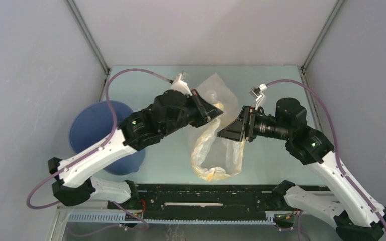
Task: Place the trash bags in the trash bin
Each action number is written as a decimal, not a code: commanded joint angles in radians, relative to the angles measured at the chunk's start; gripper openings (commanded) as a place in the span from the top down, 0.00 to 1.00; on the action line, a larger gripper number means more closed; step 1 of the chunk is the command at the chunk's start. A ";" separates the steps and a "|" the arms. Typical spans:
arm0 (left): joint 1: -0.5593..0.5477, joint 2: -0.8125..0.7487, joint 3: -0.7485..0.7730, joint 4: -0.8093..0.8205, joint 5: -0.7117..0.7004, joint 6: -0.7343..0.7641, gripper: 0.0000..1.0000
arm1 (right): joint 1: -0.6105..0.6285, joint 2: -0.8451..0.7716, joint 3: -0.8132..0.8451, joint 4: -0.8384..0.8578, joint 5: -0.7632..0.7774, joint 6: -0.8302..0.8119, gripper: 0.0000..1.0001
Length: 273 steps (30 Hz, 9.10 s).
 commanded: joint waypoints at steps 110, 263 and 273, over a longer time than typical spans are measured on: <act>-0.003 0.657 0.720 -0.659 -0.110 0.409 0.95 | -0.005 -0.248 0.689 -0.503 0.560 -0.088 1.00; 0.388 0.071 -0.272 0.002 0.511 0.288 0.73 | -0.163 0.255 0.367 0.222 -0.277 0.142 1.00; 0.458 -0.205 -0.149 -0.093 0.395 0.454 0.12 | -0.243 0.199 0.303 0.115 -0.422 0.047 1.00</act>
